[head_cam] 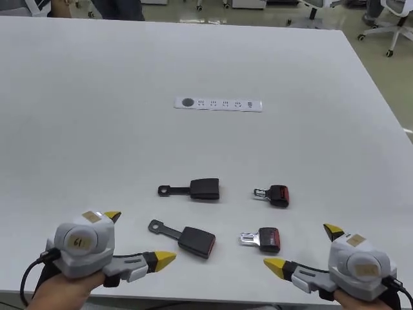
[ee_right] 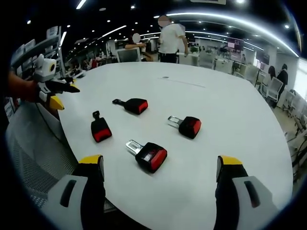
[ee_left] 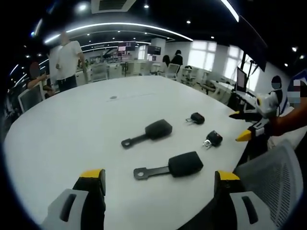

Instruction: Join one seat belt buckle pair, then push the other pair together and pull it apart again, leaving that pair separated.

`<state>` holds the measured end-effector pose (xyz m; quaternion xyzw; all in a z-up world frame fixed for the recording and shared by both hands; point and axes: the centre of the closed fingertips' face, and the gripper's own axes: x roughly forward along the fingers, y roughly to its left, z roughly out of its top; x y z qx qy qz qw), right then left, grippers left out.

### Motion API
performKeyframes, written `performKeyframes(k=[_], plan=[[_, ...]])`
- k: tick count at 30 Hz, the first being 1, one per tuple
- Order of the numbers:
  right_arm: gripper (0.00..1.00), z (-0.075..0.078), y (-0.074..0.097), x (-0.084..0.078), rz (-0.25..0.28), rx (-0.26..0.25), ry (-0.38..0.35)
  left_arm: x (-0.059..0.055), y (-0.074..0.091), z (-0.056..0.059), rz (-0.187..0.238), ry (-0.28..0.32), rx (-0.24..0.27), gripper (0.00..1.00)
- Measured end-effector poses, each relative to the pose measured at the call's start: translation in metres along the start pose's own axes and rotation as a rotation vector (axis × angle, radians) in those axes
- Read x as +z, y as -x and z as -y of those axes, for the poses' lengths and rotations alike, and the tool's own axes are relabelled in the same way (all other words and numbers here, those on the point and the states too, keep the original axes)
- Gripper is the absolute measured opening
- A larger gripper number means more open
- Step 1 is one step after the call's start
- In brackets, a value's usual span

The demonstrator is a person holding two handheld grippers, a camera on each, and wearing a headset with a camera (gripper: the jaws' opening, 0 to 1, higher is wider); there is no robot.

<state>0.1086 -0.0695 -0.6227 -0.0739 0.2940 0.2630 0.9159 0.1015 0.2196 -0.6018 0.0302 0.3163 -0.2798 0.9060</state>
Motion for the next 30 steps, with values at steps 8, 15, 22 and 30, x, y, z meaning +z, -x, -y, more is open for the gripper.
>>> performKeyframes(k=[8, 15, 22, 30], plan=[[0.99, 0.0018, 0.0, 0.0011, 0.0, -0.007, -0.002, -0.0008, 0.0021, 0.0003, -0.003, 0.011, 0.004, 0.97], [0.99, 0.0024, -0.0011, 0.0027, 0.005, -0.012, -0.01, -0.0002, 0.003, -0.0002, -0.002, 0.011, 0.004, 0.97], [0.99, 0.0026, -0.0033, 0.0016, 0.011, -0.013, -0.014, -0.0033, 0.0044, -0.0019, -0.001, 0.015, 0.006, 0.97], [0.99, 0.0003, -0.0006, 0.0005, 0.01, -0.017, -0.016, -0.0045, 0.0057, -0.0015, -0.002, 0.023, 0.009, 0.98]])
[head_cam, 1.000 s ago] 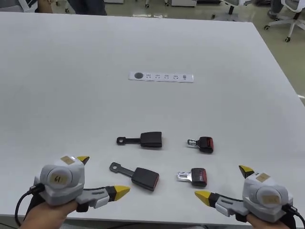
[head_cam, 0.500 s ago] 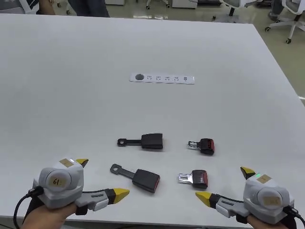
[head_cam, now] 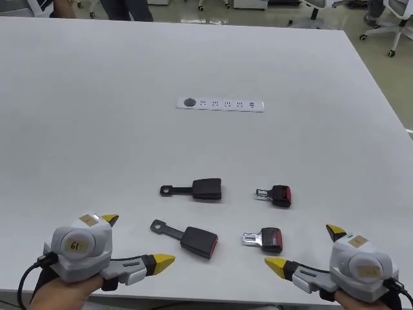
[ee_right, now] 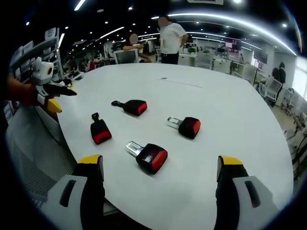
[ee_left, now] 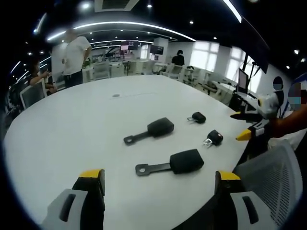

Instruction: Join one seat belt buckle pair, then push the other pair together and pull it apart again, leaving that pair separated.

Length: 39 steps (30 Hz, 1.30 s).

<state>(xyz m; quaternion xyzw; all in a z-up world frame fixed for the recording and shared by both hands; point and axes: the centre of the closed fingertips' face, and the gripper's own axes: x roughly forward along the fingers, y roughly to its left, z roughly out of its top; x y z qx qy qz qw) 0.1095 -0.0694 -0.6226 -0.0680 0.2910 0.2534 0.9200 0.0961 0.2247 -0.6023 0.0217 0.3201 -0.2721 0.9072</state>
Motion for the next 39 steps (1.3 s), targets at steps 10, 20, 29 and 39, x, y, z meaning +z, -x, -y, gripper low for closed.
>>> performKeyframes(k=[10, 20, 29, 39], plan=[[0.99, -0.002, 0.003, 0.005, 0.01, -0.008, -0.004, 0.001, 0.0, 0.0, 0.005, -0.002, -0.002, 0.98], [0.99, -0.004, 0.013, 0.021, 0.08, -0.033, -0.046, 0.01, 0.01, 0.002, 0.024, -0.008, 0.002, 0.98], [1.0, -0.007, 0.023, 0.02, 0.093, -0.043, -0.072, 0.018, 0.021, -0.002, 0.058, 0.005, 0.026, 1.0], [1.0, -0.009, 0.031, 0.016, 0.091, -0.05, -0.085, 0.018, 0.023, -0.001, 0.062, 0.012, 0.03, 1.0]])
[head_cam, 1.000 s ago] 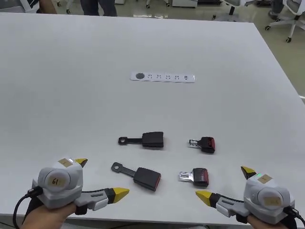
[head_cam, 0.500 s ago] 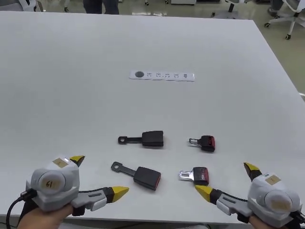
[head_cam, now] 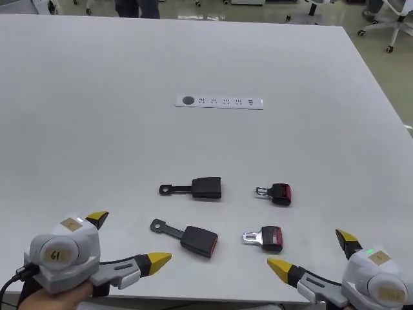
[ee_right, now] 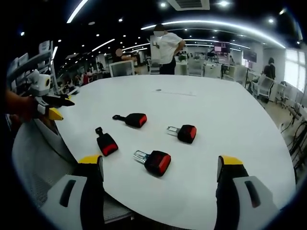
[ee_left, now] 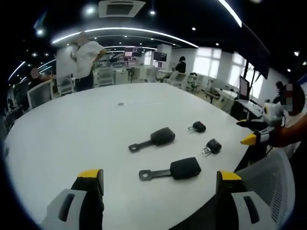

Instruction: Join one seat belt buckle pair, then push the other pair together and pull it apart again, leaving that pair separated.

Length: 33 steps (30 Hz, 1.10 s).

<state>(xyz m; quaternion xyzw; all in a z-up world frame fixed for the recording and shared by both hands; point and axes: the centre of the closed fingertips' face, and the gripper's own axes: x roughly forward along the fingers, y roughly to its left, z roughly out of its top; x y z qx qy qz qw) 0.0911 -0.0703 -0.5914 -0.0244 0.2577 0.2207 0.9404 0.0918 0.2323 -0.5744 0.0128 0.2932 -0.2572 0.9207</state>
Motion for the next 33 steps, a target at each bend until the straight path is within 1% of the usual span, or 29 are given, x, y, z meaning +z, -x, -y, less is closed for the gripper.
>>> performKeyframes(k=[3, 5, 7, 15, 21, 24, 26, 27, 30, 31, 33], plan=[[1.0, -0.001, 0.003, 0.005, 0.008, -0.003, -0.005, 0.002, 0.001, 0.001, 0.001, -0.002, 0.0, 1.0], [1.0, -0.004, 0.005, 0.012, 0.033, -0.002, -0.009, 0.003, 0.001, 0.001, 0.005, -0.002, 0.0, 1.0], [1.0, -0.006, 0.007, 0.016, 0.042, 0.003, 0.0, 0.003, 0.001, 0.0, 0.008, -0.005, 0.0, 1.0], [1.0, -0.009, 0.002, 0.017, 0.044, 0.011, 0.002, 0.001, -0.002, 0.001, 0.0, -0.007, -0.011, 1.0], [1.0, -0.008, -0.003, 0.015, 0.034, 0.019, 0.003, 0.002, -0.004, 0.001, -0.002, -0.009, -0.014, 1.0], [0.99, -0.009, -0.007, 0.011, 0.019, 0.029, 0.009, -0.001, -0.007, 0.002, -0.011, -0.015, -0.022, 1.0], [0.99, -0.011, -0.01, 0.008, 0.003, 0.044, 0.013, -0.003, -0.01, 0.002, -0.017, -0.024, -0.031, 0.99], [0.99, -0.012, -0.011, 0.008, 0.001, 0.048, 0.019, -0.002, -0.011, 0.004, -0.025, -0.034, -0.035, 0.99], [0.99, -0.014, -0.016, 0.009, -0.007, 0.066, 0.044, -0.004, -0.016, 0.007, -0.04, -0.062, -0.049, 0.99], [0.99, -0.014, -0.017, 0.008, -0.013, 0.073, 0.047, -0.003, -0.018, 0.009, -0.04, -0.068, -0.055, 0.98], [0.99, -0.014, -0.022, 0.009, -0.019, 0.084, 0.061, -0.002, -0.022, 0.01, -0.04, -0.073, -0.064, 0.98]])
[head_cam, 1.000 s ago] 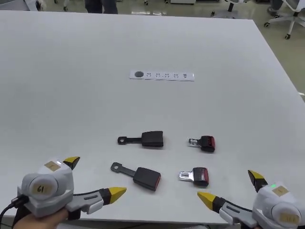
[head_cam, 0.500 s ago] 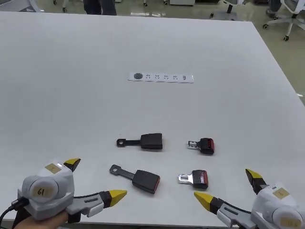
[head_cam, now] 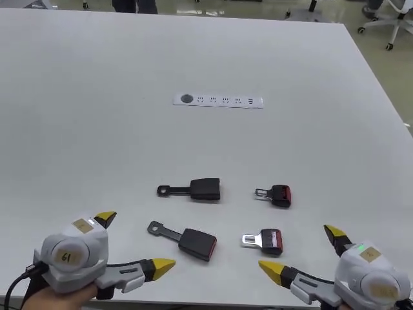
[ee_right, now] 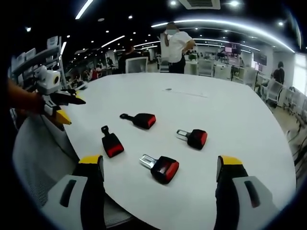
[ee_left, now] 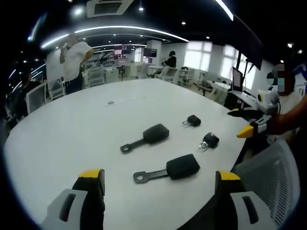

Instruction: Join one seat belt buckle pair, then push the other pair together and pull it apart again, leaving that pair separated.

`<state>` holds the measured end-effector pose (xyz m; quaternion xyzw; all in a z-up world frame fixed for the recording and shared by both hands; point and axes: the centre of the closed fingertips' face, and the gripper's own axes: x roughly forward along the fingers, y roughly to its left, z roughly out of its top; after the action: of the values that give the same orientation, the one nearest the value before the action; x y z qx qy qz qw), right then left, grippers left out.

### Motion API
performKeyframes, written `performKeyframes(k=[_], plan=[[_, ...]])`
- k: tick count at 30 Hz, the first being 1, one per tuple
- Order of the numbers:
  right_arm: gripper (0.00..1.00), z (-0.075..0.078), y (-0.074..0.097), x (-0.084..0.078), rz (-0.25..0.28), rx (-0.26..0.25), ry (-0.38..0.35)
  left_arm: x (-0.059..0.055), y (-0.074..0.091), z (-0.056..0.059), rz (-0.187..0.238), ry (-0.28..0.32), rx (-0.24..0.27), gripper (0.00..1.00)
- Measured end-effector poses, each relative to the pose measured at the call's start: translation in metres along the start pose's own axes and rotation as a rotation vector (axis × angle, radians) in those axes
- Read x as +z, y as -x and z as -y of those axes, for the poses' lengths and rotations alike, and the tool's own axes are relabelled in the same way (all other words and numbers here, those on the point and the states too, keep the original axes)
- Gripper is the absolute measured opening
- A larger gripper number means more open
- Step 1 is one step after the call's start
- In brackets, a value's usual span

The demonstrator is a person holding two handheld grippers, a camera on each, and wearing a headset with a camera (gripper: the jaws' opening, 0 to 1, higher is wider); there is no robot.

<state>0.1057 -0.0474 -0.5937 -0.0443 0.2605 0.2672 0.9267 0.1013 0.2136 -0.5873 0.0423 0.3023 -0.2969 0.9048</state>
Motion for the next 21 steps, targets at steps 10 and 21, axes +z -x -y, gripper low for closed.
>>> performKeyframes(k=[10, 21], plan=[[0.95, -0.001, -0.019, -0.009, -0.072, 0.083, 0.069, 0.0, -0.021, 0.003, -0.03, -0.077, -0.068, 0.91], [0.84, -0.006, -0.039, -0.024, -0.186, 0.216, 0.19, -0.015, -0.043, 0.026, -0.132, -0.209, -0.22, 0.78]])
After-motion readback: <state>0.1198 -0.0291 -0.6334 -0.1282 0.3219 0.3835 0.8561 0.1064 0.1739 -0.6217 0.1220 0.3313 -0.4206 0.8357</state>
